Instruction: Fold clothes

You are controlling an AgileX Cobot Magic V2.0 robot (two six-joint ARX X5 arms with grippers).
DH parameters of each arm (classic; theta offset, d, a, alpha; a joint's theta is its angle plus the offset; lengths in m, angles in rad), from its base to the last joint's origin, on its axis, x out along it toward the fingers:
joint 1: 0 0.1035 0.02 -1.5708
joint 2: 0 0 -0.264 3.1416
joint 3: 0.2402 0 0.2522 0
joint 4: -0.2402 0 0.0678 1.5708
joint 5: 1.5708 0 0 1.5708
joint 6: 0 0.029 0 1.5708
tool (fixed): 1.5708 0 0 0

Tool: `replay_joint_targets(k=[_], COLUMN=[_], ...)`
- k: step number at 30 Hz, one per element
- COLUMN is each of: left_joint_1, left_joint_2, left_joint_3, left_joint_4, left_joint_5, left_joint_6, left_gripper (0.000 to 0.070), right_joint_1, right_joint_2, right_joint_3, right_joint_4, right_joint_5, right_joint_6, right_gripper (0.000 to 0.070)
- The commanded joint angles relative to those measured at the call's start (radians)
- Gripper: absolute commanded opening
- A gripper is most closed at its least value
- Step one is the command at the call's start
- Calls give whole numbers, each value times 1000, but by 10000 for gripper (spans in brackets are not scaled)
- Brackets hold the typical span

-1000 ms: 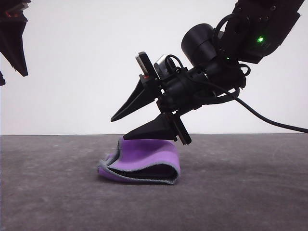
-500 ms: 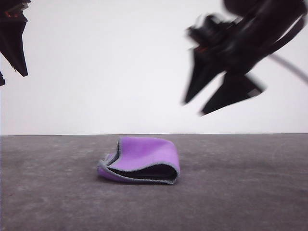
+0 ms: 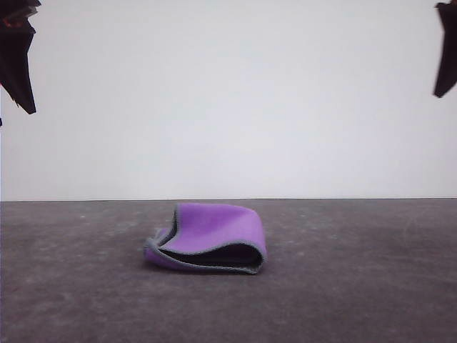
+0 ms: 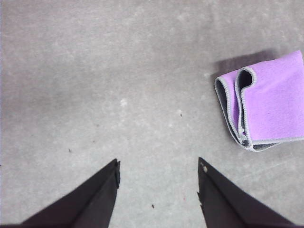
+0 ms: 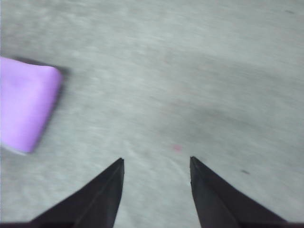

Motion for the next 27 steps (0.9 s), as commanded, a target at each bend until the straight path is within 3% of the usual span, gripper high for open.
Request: replay_joint_targets(k=[1,6,7,8,9,27], left_joint_1=[2,2,2,2,2,2], left_joint_2=[11,11,11,11,11,11], left_joint_3=[8,8,8,8,8,8], left_joint_4=[6,1,0,-1,-2,2], left_joint_5=[1,1,1,1,1,1], left_joint_6=[3,2,2,2,4,-19], left_gripper=[314,310,260,169,15,17], right_joint_1=[-18,-38,-38,-38,-38,-38], right_joint_2=[10,10,10,10,10,12], right_joint_3=[15,15,15,15,15,15], right_joint_4=[0,-6,-8,-10,-10,11], right_joint_5=[-2,-2,-3,-3,-4,-1], right_joint_6=[-28,-29,-29,-30,-31,0], right_gripper=[279,265,185,97,6,4])
